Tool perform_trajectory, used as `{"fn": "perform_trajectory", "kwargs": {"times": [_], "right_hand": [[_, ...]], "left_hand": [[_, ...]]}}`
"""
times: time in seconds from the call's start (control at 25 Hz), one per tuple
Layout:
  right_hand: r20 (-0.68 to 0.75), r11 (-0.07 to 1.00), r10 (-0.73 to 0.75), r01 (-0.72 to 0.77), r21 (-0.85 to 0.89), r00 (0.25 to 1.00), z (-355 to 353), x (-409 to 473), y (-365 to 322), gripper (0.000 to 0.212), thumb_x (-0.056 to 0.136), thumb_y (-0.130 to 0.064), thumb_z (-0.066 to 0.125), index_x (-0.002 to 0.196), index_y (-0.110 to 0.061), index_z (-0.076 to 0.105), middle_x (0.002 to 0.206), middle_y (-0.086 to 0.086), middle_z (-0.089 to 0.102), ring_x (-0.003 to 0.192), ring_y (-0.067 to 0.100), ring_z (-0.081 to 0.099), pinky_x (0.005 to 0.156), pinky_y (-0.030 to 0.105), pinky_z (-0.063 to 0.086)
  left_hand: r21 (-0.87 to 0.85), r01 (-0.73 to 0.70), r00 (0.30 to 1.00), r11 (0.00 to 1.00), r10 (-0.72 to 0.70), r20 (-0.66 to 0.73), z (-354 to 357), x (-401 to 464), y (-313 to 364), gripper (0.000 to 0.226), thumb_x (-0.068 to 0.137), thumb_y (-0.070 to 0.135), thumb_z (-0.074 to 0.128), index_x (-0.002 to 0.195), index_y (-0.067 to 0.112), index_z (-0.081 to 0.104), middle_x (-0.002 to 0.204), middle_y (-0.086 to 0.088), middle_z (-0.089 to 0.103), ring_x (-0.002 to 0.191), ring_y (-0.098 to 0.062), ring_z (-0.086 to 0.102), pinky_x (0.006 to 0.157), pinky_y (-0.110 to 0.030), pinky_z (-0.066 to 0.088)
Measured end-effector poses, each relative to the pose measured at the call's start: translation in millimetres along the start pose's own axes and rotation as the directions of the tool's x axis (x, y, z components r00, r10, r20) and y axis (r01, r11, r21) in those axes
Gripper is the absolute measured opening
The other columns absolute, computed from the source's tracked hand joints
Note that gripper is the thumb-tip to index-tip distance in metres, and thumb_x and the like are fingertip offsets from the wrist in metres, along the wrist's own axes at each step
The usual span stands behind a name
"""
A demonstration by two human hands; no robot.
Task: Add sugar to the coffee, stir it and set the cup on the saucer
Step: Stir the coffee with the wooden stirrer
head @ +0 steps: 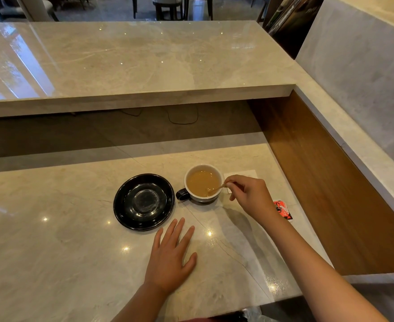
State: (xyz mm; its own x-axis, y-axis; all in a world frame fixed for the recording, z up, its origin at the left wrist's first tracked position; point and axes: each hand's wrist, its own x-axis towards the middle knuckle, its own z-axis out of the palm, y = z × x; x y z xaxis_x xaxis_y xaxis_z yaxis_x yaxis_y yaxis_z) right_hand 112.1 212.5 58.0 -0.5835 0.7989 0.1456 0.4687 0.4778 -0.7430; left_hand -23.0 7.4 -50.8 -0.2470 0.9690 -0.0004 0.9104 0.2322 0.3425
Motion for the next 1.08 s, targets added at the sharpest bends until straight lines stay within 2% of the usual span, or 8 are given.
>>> {"fn": "perform_trajectory", "kwargs": {"times": [0.2,0.32,0.4,0.52,0.68,0.8,0.96,1.08], "right_hand": [[-0.033,0.962,0.149,-0.137,0.236,0.988,17,2,1,0.014,0.086,-0.005,0.058,0.087,-0.012,0.071,0.066,0.016,0.069,0.051,0.004,0.060,0.061,0.012,0.048],[-0.085,0.948,0.178,-0.148,0.280,0.980,25,7,2,0.015,0.087,-0.003,0.057,0.091,-0.009,0.070,0.066,0.011,0.067,0.055,0.005,0.062,0.063,0.016,0.051],[-0.126,0.962,0.160,-0.126,0.243,0.979,26,10,3,0.016,0.087,-0.004,0.056,0.091,-0.011,0.070,0.067,0.008,0.067,0.058,0.010,0.063,0.064,0.021,0.052],[-0.177,0.991,0.081,-0.060,0.121,0.981,20,9,5,0.015,0.088,-0.005,0.056,0.090,-0.012,0.069,0.069,0.007,0.069,0.058,0.013,0.063,0.061,0.019,0.050],[-0.109,0.992,-0.071,0.059,-0.113,0.992,7,4,5,0.011,0.089,-0.009,0.056,0.093,-0.009,0.067,0.071,0.011,0.071,0.062,0.022,0.065,0.064,0.034,0.053],[-0.045,0.984,-0.084,0.076,-0.163,0.995,-1,2,2,0.011,0.089,-0.009,0.056,0.090,-0.008,0.067,0.070,0.012,0.071,0.066,0.027,0.067,0.065,0.036,0.053],[-0.005,0.994,0.106,-0.106,0.015,0.994,-3,1,-1,0.012,0.087,-0.008,0.058,0.086,-0.010,0.070,0.069,0.004,0.068,0.060,0.016,0.066,0.061,0.010,0.046],[0.016,0.955,0.214,-0.213,0.206,0.977,4,0,-1,0.014,0.087,-0.005,0.057,0.085,-0.009,0.070,0.079,0.008,0.071,0.060,0.015,0.068,0.063,0.018,0.049]], "left_hand": [[-0.002,0.001,1.000,1.000,-0.001,0.006,0,1,-1,0.061,0.089,0.055,0.036,0.144,0.038,0.015,0.154,0.003,0.012,0.140,-0.015,0.003,0.111,-0.034,-0.012],[0.006,0.005,1.000,1.000,-0.005,0.011,2,0,-2,0.062,0.090,0.055,0.036,0.144,0.040,0.012,0.155,0.003,0.011,0.140,-0.013,-0.001,0.111,-0.033,-0.014],[0.011,0.002,1.000,1.000,-0.002,0.009,3,0,-2,0.062,0.089,0.055,0.037,0.145,0.039,0.013,0.155,0.002,0.013,0.140,-0.014,0.000,0.111,-0.034,-0.014],[0.020,0.006,1.000,1.000,-0.006,0.011,3,1,-2,0.063,0.089,0.055,0.038,0.145,0.038,0.014,0.154,0.001,0.017,0.140,-0.015,0.003,0.111,-0.034,-0.012],[0.014,0.010,1.000,1.000,-0.010,0.010,5,1,-3,0.063,0.090,0.056,0.036,0.145,0.039,0.011,0.154,0.002,0.013,0.139,-0.015,0.002,0.111,-0.034,-0.013],[0.009,0.007,1.000,1.000,-0.008,0.010,5,1,-3,0.063,0.090,0.055,0.036,0.145,0.039,0.011,0.154,0.002,0.013,0.139,-0.016,0.004,0.111,-0.034,-0.012],[0.009,0.008,1.000,1.000,-0.008,0.011,5,1,-3,0.063,0.090,0.056,0.036,0.145,0.040,0.009,0.154,0.003,0.010,0.140,-0.014,0.000,0.111,-0.034,-0.014],[0.012,0.004,1.000,1.000,-0.004,0.012,4,1,-3,0.062,0.090,0.056,0.036,0.145,0.039,0.011,0.154,0.003,0.010,0.139,-0.015,0.001,0.111,-0.034,-0.014]]}}
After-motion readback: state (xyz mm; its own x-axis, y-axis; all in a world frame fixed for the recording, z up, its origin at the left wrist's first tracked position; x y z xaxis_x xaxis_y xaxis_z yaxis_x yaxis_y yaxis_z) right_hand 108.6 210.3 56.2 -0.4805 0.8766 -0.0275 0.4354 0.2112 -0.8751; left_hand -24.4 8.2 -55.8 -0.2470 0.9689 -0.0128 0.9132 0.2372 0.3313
